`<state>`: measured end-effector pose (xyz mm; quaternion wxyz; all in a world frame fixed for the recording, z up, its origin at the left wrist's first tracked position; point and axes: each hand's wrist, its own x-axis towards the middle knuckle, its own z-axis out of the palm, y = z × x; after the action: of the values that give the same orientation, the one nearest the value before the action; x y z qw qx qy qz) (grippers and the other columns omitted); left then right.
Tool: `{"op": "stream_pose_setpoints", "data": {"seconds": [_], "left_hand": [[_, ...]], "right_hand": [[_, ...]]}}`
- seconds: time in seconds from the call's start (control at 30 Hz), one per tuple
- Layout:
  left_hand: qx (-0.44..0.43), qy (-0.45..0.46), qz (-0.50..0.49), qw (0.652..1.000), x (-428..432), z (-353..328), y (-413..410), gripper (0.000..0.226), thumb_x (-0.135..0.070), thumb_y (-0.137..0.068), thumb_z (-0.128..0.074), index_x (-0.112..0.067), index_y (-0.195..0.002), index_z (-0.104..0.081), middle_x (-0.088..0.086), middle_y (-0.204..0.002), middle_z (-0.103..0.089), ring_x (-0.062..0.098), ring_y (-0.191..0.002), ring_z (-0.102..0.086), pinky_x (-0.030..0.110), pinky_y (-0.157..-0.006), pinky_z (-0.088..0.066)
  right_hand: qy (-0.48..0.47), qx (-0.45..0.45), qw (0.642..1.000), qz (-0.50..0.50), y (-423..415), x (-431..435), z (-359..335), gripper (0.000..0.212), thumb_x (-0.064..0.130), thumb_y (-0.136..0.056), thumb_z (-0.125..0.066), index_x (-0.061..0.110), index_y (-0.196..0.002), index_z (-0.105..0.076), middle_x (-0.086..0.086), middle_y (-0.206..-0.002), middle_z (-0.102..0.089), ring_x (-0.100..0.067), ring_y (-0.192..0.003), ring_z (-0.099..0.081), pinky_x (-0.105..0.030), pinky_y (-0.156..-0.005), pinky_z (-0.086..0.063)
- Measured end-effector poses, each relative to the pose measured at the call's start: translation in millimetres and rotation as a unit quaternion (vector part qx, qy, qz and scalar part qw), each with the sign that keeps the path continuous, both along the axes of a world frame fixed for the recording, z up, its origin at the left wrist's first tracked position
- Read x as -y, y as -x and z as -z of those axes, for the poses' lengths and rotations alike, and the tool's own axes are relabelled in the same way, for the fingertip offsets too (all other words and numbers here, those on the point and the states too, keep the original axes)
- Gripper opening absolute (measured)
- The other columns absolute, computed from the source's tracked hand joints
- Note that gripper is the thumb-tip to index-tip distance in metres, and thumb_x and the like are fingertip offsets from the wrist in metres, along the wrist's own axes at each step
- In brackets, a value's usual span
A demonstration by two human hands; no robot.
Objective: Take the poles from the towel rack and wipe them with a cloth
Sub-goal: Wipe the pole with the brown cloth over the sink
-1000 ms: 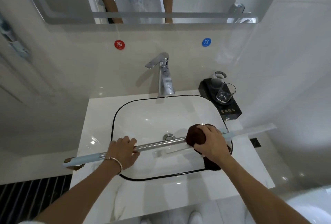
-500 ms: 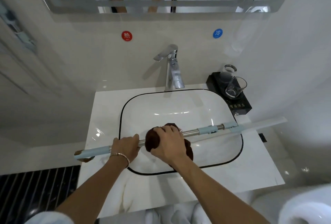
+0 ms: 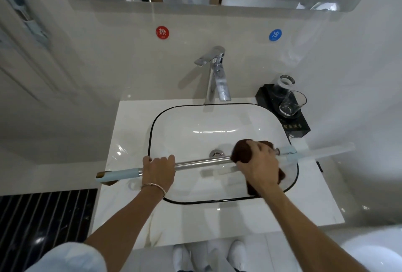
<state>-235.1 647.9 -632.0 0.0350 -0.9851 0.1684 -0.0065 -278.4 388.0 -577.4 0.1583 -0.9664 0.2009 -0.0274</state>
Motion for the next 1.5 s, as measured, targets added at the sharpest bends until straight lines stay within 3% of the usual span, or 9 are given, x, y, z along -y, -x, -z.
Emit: {"op": "stream_pose_setpoints", "data": {"seconds": [0.23,0.5,0.8,1.07,1.17,1.23,1.33,1.43,1.5], "left_hand": [[0.004,0.003,0.005,1.000,-4,-2,-1,0.035,-0.010,-0.047,-0.083,-0.017,-0.058,-0.051,-0.002,-0.039,-0.043,0.021,-0.032,-0.046,0.033,-0.059,-0.042],[0.016,-0.013,0.001,1.000,-4,1,1,0.033,-0.016,-0.047,-0.082,-0.018,-0.061,-0.053,-0.002,-0.043,-0.044,0.022,-0.037,-0.047,0.033,-0.063,-0.033],[0.015,0.020,0.012,1.000,-4,-1,2,0.034,-0.010,-0.047,-0.084,-0.015,-0.060,-0.053,-0.001,-0.041,-0.044,0.022,-0.035,-0.046,0.034,-0.061,-0.043],[0.059,0.013,0.035,0.998,-6,5,-2,0.035,-0.020,-0.054,-0.086,-0.018,-0.062,-0.052,-0.004,-0.043,-0.044,0.020,-0.036,-0.047,0.035,-0.063,-0.041],[-0.012,0.007,0.010,1.000,0,-3,0,0.037,-0.060,-0.073,-0.067,-0.024,-0.077,-0.058,-0.006,-0.065,-0.058,0.019,-0.063,-0.058,0.039,-0.077,-0.035],[-0.104,-0.001,-0.046,0.994,5,-16,-1,0.073,-0.089,-0.067,-0.027,-0.031,-0.100,-0.058,-0.008,-0.095,-0.061,0.017,-0.096,-0.055,0.039,-0.090,-0.028],[-0.170,0.059,-0.028,0.983,34,-38,1,0.127,-0.098,-0.039,0.011,-0.032,-0.133,-0.042,-0.006,-0.126,-0.050,0.018,-0.121,-0.042,0.040,-0.103,-0.024],[-0.223,0.067,0.025,0.972,102,-50,6,0.117,-0.097,-0.052,-0.021,-0.030,-0.148,-0.016,-0.002,-0.142,-0.036,0.021,-0.132,-0.031,0.043,-0.110,-0.019],[-0.253,0.034,0.047,0.966,145,-46,11,0.105,-0.077,-0.070,-0.050,-0.027,-0.150,-0.003,0.001,-0.148,-0.027,0.024,-0.135,-0.025,0.048,-0.113,-0.015]], "right_hand": [[-0.002,0.054,0.970,-0.236,15,-64,15,0.071,0.035,-0.052,-0.075,0.024,-0.121,-0.061,-0.004,-0.119,-0.062,-0.036,-0.111,-0.057,-0.050,-0.084,-0.052],[-0.008,0.033,0.999,0.016,20,39,4,0.072,0.034,-0.071,-0.076,0.017,-0.136,-0.050,-0.012,-0.135,-0.051,-0.036,-0.121,-0.044,-0.049,-0.100,-0.039],[0.042,0.079,0.972,-0.219,36,-62,21,0.080,0.030,-0.042,-0.085,0.024,-0.118,-0.061,-0.009,-0.119,-0.064,-0.038,-0.110,-0.060,-0.048,-0.082,-0.053],[-0.012,0.014,1.000,-0.006,19,52,4,0.068,0.031,-0.071,-0.074,0.022,-0.134,-0.051,-0.008,-0.135,-0.051,-0.035,-0.124,-0.042,-0.050,-0.101,-0.038],[-0.006,-0.002,1.000,-0.020,18,56,2,0.065,0.036,-0.074,-0.071,0.024,-0.135,-0.050,-0.007,-0.136,-0.050,-0.033,-0.125,-0.041,-0.051,-0.100,-0.038],[-0.002,0.001,1.000,-0.021,18,55,3,0.064,0.037,-0.076,-0.069,0.025,-0.135,-0.050,-0.005,-0.136,-0.050,-0.032,-0.126,-0.040,-0.049,-0.100,-0.036],[0.014,-0.003,1.000,-0.025,18,56,3,0.064,0.040,-0.078,-0.067,0.027,-0.137,-0.047,-0.003,-0.137,-0.048,-0.030,-0.128,-0.037,-0.047,-0.101,-0.034],[0.009,-0.007,0.999,-0.037,17,59,2,0.063,0.041,-0.079,-0.066,0.029,-0.137,-0.046,-0.001,-0.138,-0.047,-0.028,-0.130,-0.035,-0.046,-0.101,-0.033],[-0.004,-0.001,0.999,-0.048,18,60,3,0.064,0.040,-0.078,-0.067,0.028,-0.137,-0.047,-0.001,-0.138,-0.047,-0.029,-0.130,-0.035,-0.046,-0.100,-0.034]]}}
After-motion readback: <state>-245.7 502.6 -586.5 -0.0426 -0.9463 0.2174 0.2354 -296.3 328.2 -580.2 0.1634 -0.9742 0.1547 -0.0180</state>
